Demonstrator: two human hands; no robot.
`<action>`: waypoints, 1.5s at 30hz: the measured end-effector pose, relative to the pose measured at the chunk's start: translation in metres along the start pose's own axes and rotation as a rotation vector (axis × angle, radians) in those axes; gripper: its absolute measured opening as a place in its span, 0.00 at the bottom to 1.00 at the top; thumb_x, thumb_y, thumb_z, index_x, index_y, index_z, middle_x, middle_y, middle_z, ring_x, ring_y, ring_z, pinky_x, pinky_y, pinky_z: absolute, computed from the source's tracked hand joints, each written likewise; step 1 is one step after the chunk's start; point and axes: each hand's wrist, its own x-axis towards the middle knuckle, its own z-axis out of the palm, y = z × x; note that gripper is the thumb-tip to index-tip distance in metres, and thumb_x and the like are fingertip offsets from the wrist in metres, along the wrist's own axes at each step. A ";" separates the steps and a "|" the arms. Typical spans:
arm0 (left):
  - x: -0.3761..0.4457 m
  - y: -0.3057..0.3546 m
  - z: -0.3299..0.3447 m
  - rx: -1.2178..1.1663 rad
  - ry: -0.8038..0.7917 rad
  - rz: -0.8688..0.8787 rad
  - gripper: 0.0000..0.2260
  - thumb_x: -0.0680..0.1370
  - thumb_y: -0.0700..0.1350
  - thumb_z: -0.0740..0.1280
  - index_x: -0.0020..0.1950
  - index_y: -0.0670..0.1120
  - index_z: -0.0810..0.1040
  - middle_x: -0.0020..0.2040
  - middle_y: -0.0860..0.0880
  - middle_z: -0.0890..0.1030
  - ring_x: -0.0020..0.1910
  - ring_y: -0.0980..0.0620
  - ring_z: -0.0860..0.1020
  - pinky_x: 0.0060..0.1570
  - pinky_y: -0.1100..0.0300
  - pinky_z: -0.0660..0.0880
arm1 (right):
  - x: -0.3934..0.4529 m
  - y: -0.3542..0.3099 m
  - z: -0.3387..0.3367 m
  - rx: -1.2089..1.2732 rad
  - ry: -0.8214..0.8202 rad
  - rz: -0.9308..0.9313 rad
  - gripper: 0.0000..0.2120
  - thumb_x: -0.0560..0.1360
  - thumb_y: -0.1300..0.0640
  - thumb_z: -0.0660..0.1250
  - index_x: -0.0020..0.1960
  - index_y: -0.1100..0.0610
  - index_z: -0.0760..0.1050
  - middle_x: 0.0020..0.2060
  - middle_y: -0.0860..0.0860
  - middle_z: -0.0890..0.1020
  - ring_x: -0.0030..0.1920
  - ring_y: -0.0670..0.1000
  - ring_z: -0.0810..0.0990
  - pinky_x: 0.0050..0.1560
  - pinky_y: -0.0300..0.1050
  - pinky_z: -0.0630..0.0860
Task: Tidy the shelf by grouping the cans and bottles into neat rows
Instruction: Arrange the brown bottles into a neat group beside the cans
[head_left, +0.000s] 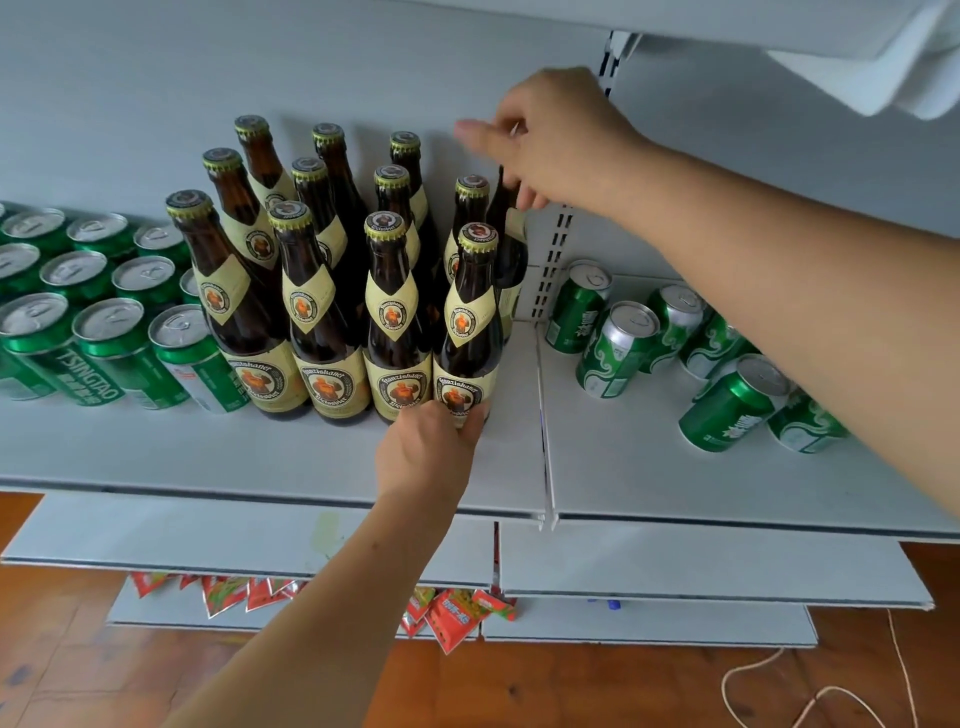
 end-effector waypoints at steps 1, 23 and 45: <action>0.000 -0.001 0.003 0.003 0.004 -0.011 0.25 0.81 0.63 0.57 0.35 0.43 0.69 0.31 0.49 0.68 0.36 0.43 0.72 0.36 0.56 0.69 | 0.003 0.007 -0.001 -0.038 0.084 -0.001 0.22 0.79 0.41 0.62 0.49 0.62 0.79 0.40 0.54 0.83 0.35 0.49 0.83 0.38 0.43 0.77; 0.005 -0.005 0.019 -0.036 0.042 -0.074 0.25 0.78 0.65 0.60 0.35 0.44 0.74 0.32 0.47 0.73 0.32 0.43 0.72 0.32 0.58 0.67 | 0.037 0.047 0.008 0.098 -0.166 0.082 0.14 0.73 0.55 0.75 0.55 0.58 0.77 0.48 0.57 0.82 0.41 0.54 0.86 0.45 0.50 0.84; 0.010 -0.008 0.016 -0.021 0.054 -0.050 0.24 0.76 0.65 0.63 0.38 0.44 0.78 0.35 0.46 0.77 0.35 0.43 0.74 0.34 0.58 0.68 | 0.054 0.025 0.008 0.149 -0.326 0.185 0.20 0.74 0.49 0.73 0.58 0.61 0.76 0.46 0.59 0.84 0.40 0.53 0.86 0.46 0.50 0.83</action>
